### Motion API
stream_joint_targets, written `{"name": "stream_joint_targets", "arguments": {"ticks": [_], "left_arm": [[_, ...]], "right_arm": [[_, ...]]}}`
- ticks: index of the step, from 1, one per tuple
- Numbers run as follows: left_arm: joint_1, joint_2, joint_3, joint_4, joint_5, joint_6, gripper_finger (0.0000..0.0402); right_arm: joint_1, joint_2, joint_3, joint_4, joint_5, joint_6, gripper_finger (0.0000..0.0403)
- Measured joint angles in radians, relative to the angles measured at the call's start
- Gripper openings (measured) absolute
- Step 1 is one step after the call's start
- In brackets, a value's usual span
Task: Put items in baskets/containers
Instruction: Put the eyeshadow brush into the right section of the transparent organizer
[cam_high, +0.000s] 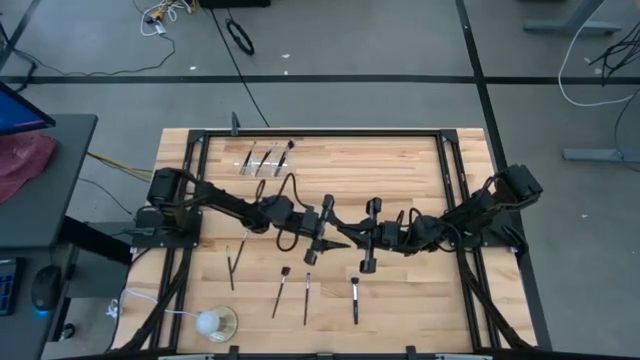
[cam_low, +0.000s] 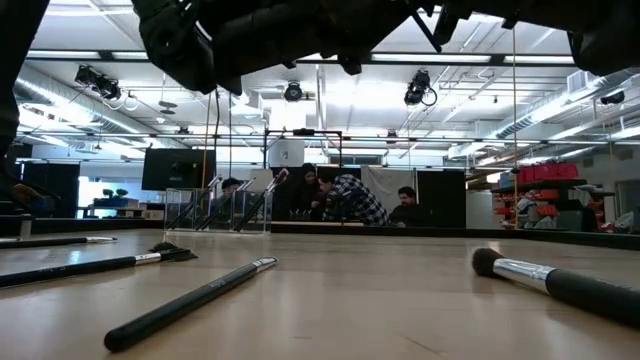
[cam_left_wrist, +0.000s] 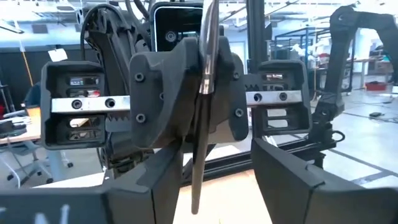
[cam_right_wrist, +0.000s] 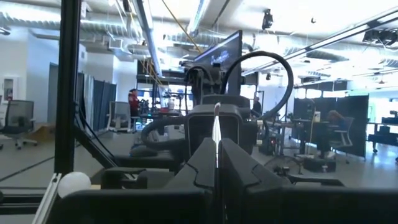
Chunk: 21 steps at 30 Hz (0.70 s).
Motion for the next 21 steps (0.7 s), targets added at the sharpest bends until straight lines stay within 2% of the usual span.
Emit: {"name": "stream_joint_targets", "arguments": {"ticks": [5, 12, 18, 21], "left_arm": [[-0.014, 0.0, 0.0, 0.002, -0.039, 0.019, 0.0149], [-0.016, 0.0, 0.0, 0.001, -0.049, 0.023, 0.0023], [-0.015, -0.014, 0.002, -0.097, -0.077, 0.007, 0.0021], [-0.006, -0.059, 0.004, -0.246, -0.131, 0.005, 0.0019]], "right_arm": [[0.001, 0.0, 0.0, -0.012, -0.005, 0.006, 0.0007], [0.0, -0.001, 0.001, -0.036, -0.002, 0.032, 0.0014], [0.01, -0.013, -0.001, -0.091, 0.025, 0.055, 0.0054], [0.032, -0.064, -0.007, -0.099, 0.115, 0.023, 0.0077]]}}
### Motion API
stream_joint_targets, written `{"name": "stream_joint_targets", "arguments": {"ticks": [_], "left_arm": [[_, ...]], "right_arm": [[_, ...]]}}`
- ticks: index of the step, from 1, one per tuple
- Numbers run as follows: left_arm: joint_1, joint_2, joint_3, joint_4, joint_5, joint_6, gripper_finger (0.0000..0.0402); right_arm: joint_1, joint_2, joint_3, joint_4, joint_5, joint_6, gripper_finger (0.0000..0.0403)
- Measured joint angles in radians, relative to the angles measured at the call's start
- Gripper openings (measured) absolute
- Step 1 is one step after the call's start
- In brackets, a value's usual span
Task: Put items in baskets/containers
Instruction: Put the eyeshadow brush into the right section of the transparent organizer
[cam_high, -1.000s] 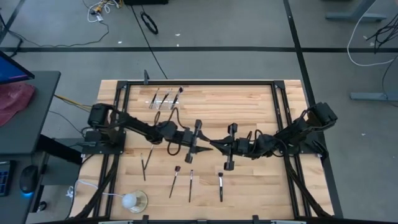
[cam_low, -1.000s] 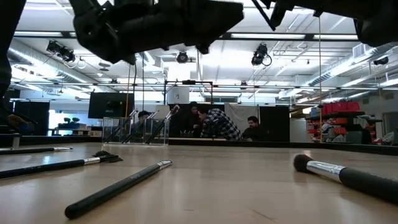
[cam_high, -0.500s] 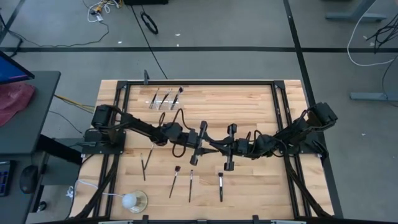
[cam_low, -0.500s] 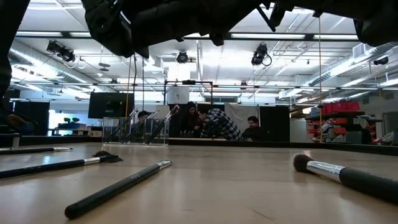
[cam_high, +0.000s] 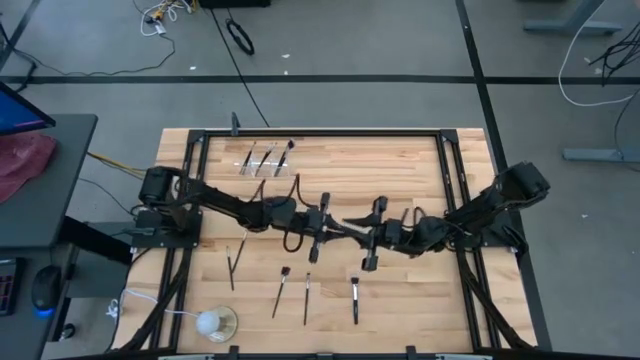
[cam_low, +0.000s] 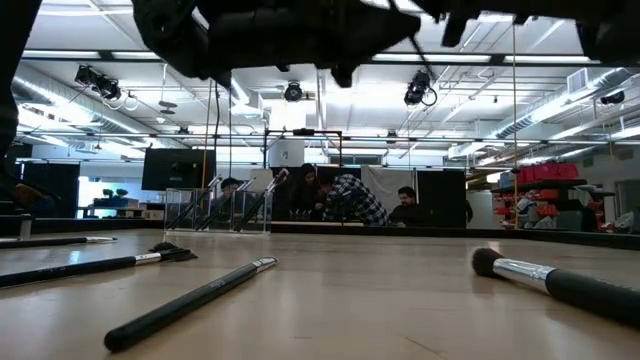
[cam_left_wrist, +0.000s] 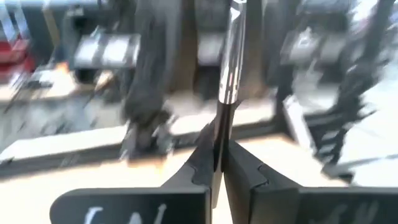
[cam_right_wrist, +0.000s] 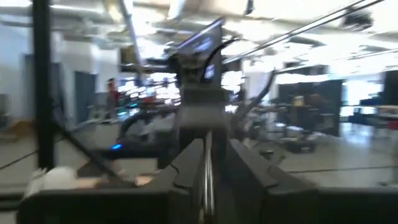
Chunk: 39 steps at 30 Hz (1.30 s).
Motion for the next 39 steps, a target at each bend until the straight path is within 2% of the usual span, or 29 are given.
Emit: {"name": "stream_joint_targets", "arguments": {"ticks": [5, 10, 12, 19, 24, 27, 31, 36, 39], "left_arm": [[0.033, -0.129, 0.0, -0.385, -0.222, 0.012, 0.0019], [0.097, -0.247, -0.002, -0.76, -0.505, 0.01, 0.0023], [0.14, -0.286, -0.003, -0.875, -0.574, -0.013, 0.0022], [0.355, -0.384, -0.004, -1.13, -0.552, -0.068, 0.0025], [0.518, -0.4, -0.006, -1.254, -0.546, -0.09, 0.0023], [0.596, -0.398, -0.025, -1.246, -0.514, -0.089, 0.0023], [0.67, -0.398, -0.096, -1.149, -0.443, -0.089, 0.0027], [0.712, -0.397, -0.217, -0.997, -0.354, -0.092, 0.0026], [0.714, -0.397, -0.252, -0.984, -0.346, -0.095, 0.0032]], "right_arm": [[0.048, -0.102, -0.031, -0.073, 0.144, -0.07, 0.0108], [0.063, -0.144, -0.042, -0.184, 0.157, -0.036, 0.0123], [0.063, -0.144, -0.042, -0.22, 0.157, -0.008, 0.0125], [0.06, -0.139, -0.042, -0.33, 0.154, 0.1, 0.0125], [0.061, -0.139, -0.042, -0.349, 0.148, 0.124, 0.0125], [0.061, -0.139, -0.042, -0.353, 0.148, 0.124, 0.0125], [0.061, -0.139, -0.042, -0.36, 0.147, 0.129, 0.0126], [0.061, -0.139, -0.042, -0.367, 0.147, 0.14, 0.0126], [0.059, -0.139, -0.042, -0.367, 0.147, 0.14, 0.0126]]}}
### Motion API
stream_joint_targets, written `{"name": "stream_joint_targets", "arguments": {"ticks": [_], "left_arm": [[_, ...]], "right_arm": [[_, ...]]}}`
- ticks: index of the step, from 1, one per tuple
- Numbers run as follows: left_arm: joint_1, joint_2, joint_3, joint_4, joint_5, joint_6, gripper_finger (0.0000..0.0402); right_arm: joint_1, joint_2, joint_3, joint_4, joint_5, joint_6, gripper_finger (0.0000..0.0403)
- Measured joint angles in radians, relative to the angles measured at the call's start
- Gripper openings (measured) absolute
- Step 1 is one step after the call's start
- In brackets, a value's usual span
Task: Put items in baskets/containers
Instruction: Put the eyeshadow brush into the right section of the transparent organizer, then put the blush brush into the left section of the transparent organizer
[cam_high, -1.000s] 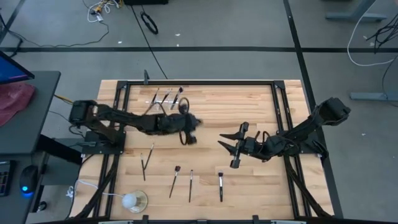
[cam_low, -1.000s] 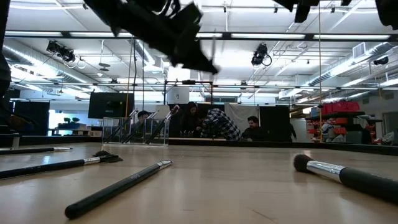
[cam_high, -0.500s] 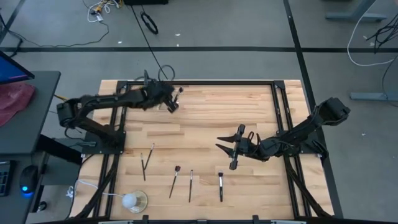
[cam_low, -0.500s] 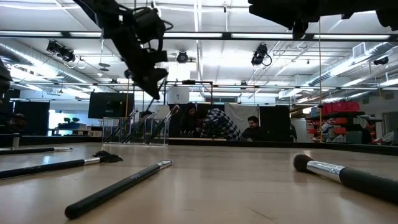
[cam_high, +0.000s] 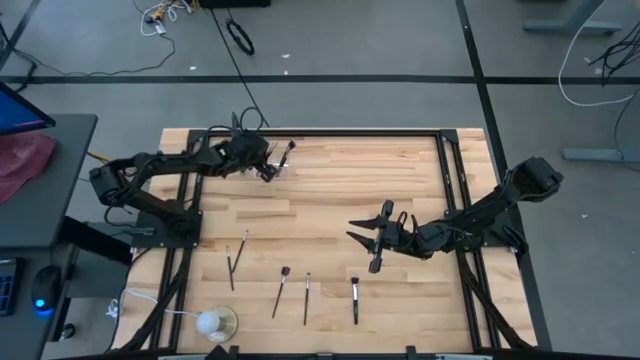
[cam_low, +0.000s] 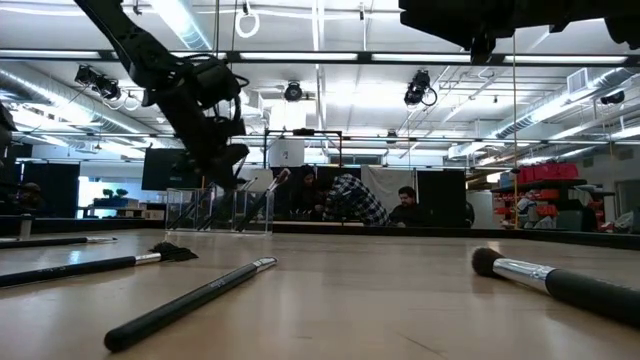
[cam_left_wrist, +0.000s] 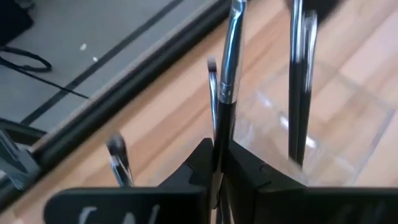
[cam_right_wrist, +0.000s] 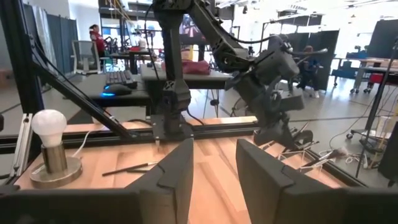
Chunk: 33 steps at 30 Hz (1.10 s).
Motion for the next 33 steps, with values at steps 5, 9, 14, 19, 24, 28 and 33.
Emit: {"name": "stream_joint_targets", "arguments": {"ticks": [5, 9, 14, 19, 24, 28, 33], "left_arm": [[-0.003, 0.0, -0.014, -0.01, 0.001, 0.003, 0.0038], [-0.006, 0.0, -0.014, 0.002, 0.0, 0.005, 0.0042], [-0.005, 0.0, -0.014, 0.019, -0.001, 0.005, 0.007], [-0.005, 0.001, -0.006, 0.034, -0.001, 0.005, 0.0119], [-0.005, -0.005, 0.06, -0.011, -0.001, 0.008, 0.0158], [-0.011, -0.039, 0.155, -0.114, -0.001, 0.04, 0.0169], [-0.071, -0.118, 0.223, -0.199, -0.003, 0.043, 0.0163]], "right_arm": [[-0.012, 0.0, 0.0, 0.0, 0.0, 0.0, 0.0126], [-0.025, 0.0, 0.0, 0.001, 0.0, 0.002, 0.0126], [-0.027, 0.0, 0.0, 0.0, 0.0, 0.002, 0.0126], [-0.027, 0.0, 0.0, -0.002, 0.0, 0.004, 0.0126], [-0.027, 0.0, 0.0, -0.031, 0.0, 0.033, 0.0126], [-0.028, 0.0, 0.0, -0.07, -0.009, 0.159, 0.0126], [-0.046, 0.0, 0.002, -0.203, -0.011, 0.316, 0.0126]]}}
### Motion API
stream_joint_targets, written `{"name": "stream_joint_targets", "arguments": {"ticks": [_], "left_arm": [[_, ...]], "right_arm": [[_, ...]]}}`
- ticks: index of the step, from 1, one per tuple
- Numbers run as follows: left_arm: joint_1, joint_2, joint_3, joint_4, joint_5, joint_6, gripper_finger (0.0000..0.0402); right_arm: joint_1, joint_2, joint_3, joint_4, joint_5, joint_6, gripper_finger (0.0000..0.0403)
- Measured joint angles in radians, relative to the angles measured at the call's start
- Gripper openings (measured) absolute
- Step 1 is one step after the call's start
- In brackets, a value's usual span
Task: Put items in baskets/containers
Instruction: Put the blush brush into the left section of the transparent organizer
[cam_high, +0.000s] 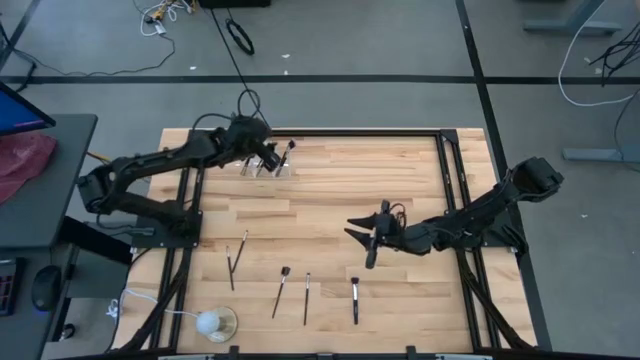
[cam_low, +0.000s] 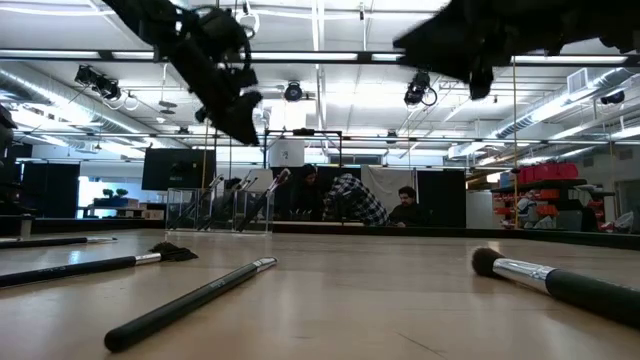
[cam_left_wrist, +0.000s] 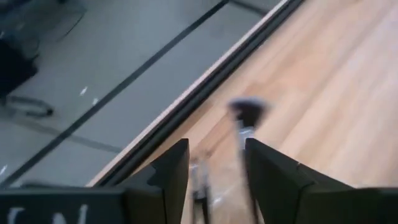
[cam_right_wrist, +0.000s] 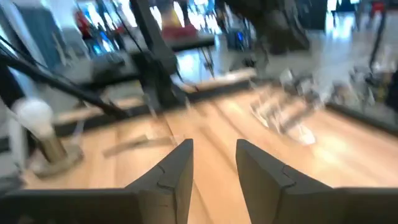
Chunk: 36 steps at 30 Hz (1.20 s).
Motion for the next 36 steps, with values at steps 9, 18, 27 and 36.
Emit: {"name": "stream_joint_targets", "arguments": {"ticks": [9, 18, 27, 36], "left_arm": [[-0.312, -0.064, 0.0, 0.087, 0.178, -0.064, 0.0142], [-0.646, 0.062, -0.001, 0.236, 0.002, -0.063, 0.0131], [-0.757, 0.177, -0.001, 0.298, -0.122, -0.104, 0.0131], [-0.848, 0.224, -0.002, 0.358, -0.153, -0.229, 0.0131]], "right_arm": [[0.029, 0.012, 0.075, -0.459, -0.198, 0.316, 0.0196], [0.14, 0.174, 0.124, -0.551, -0.367, 0.641, 0.0288], [0.199, 0.389, 0.29, -0.741, -0.337, 0.74, 0.0273], [0.228, 0.449, 0.361, -0.848, -0.244, 0.609, 0.0253]]}}
